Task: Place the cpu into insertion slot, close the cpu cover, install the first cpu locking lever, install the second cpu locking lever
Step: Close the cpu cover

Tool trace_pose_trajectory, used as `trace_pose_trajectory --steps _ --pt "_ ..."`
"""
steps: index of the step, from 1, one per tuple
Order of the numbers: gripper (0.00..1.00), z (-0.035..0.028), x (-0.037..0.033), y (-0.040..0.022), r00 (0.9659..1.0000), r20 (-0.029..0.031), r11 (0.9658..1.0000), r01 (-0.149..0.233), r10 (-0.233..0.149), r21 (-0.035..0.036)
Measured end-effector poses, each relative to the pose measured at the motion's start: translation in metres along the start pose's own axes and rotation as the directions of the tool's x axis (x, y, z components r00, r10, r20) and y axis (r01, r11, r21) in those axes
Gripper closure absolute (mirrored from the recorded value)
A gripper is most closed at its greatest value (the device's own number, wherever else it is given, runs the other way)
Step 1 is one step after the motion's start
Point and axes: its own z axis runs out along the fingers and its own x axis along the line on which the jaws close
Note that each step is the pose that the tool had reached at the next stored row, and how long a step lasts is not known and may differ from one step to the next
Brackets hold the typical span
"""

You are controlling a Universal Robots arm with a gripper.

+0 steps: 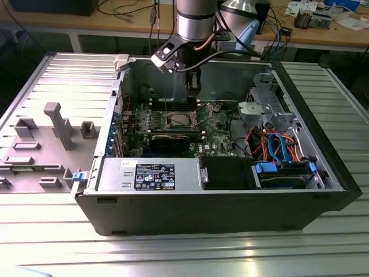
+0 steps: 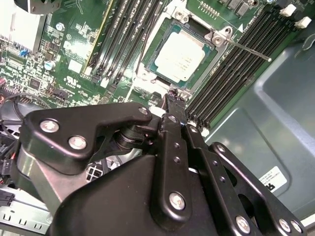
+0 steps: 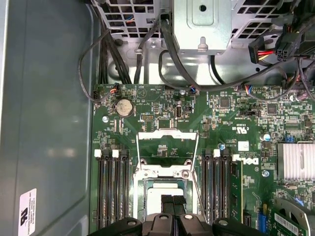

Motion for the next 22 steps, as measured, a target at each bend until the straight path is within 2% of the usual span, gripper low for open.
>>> trace_pose_trajectory --steps 7,22 --pt "0.89 0.0003 -0.0001 0.0058 1.0000 0.0000 1.0000 0.000 0.000 0.0000" --pt "0.89 0.0010 -0.0003 0.0220 1.0000 0.0001 1.0000 0.000 0.000 0.0000"
